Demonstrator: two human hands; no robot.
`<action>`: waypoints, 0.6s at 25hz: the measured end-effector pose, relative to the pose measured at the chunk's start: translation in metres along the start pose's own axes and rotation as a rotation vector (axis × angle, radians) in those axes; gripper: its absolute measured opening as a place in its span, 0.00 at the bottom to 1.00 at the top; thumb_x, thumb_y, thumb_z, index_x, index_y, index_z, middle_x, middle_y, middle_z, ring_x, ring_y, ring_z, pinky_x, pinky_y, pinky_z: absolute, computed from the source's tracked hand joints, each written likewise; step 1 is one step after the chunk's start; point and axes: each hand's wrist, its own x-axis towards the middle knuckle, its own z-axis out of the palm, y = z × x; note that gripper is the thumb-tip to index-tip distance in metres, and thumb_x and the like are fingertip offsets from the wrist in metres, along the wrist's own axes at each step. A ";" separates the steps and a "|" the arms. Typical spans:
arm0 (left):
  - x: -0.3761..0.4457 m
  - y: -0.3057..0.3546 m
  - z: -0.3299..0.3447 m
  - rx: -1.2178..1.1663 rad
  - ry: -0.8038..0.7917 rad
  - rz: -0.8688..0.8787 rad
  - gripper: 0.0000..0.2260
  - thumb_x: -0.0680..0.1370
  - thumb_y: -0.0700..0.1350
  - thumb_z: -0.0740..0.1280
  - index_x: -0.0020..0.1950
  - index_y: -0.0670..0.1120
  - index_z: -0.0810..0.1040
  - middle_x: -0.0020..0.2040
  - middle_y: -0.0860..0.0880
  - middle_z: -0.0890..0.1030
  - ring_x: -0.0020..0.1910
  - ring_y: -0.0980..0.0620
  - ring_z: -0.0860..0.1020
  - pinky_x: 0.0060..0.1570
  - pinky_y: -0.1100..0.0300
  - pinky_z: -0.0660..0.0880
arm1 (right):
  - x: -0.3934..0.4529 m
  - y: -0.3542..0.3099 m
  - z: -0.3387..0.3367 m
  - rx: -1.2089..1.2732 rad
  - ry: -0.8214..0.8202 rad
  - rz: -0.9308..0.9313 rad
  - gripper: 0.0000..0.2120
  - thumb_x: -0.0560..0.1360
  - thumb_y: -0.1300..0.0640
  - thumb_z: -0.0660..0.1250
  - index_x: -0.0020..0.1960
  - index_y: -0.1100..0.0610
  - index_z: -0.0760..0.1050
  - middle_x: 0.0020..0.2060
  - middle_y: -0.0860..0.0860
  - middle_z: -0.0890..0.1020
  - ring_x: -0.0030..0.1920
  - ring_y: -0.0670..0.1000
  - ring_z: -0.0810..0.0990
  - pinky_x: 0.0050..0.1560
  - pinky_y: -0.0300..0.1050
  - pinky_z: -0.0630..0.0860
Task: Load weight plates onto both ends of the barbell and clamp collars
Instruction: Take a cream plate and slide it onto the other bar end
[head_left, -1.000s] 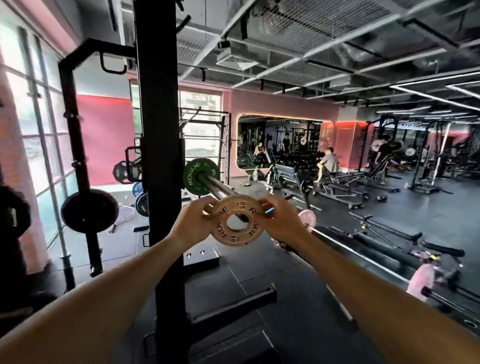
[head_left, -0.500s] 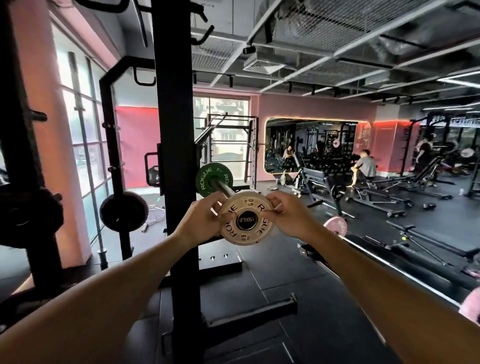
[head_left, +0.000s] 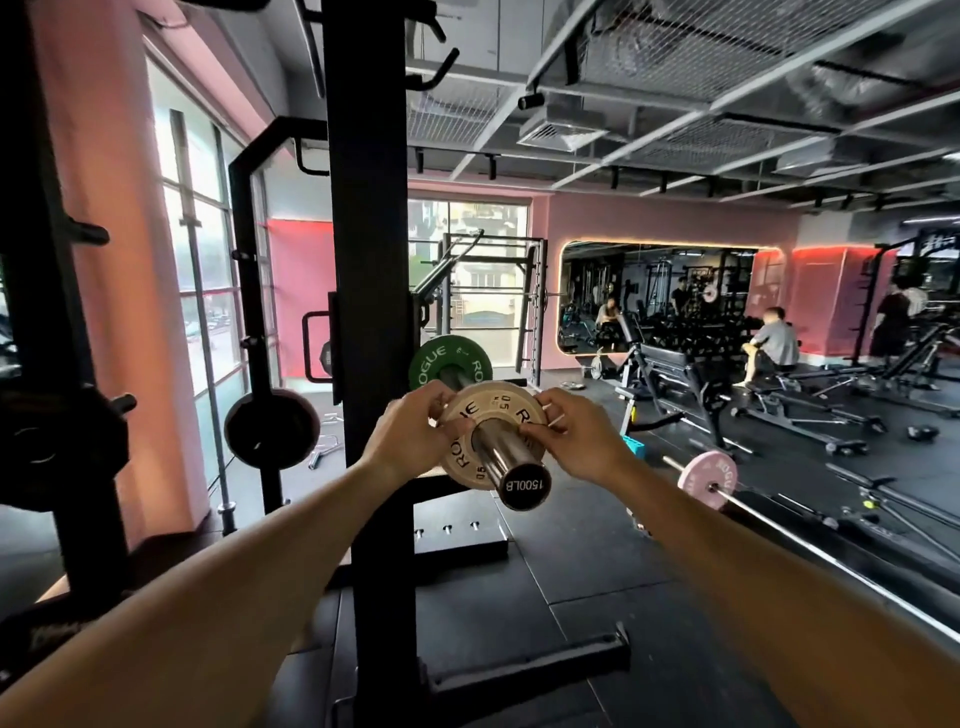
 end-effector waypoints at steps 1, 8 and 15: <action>0.008 -0.005 0.003 0.000 0.008 -0.007 0.07 0.73 0.48 0.75 0.45 0.56 0.79 0.38 0.55 0.81 0.41 0.49 0.80 0.48 0.48 0.80 | 0.011 0.003 0.005 0.000 -0.005 -0.007 0.13 0.76 0.55 0.74 0.58 0.57 0.80 0.42 0.45 0.81 0.42 0.49 0.80 0.42 0.39 0.76; 0.105 -0.074 0.017 0.071 0.075 0.006 0.31 0.69 0.51 0.78 0.70 0.58 0.72 0.62 0.47 0.74 0.65 0.45 0.71 0.67 0.48 0.70 | 0.116 0.049 0.054 -0.002 -0.038 0.009 0.15 0.74 0.55 0.76 0.58 0.56 0.80 0.48 0.53 0.85 0.41 0.48 0.81 0.35 0.27 0.72; 0.196 -0.137 0.042 0.039 0.022 -0.084 0.38 0.71 0.46 0.78 0.77 0.49 0.65 0.70 0.43 0.73 0.70 0.45 0.70 0.64 0.60 0.65 | 0.202 0.075 0.100 -0.103 -0.004 -0.072 0.32 0.76 0.52 0.74 0.76 0.54 0.68 0.68 0.57 0.77 0.66 0.57 0.75 0.68 0.53 0.71</action>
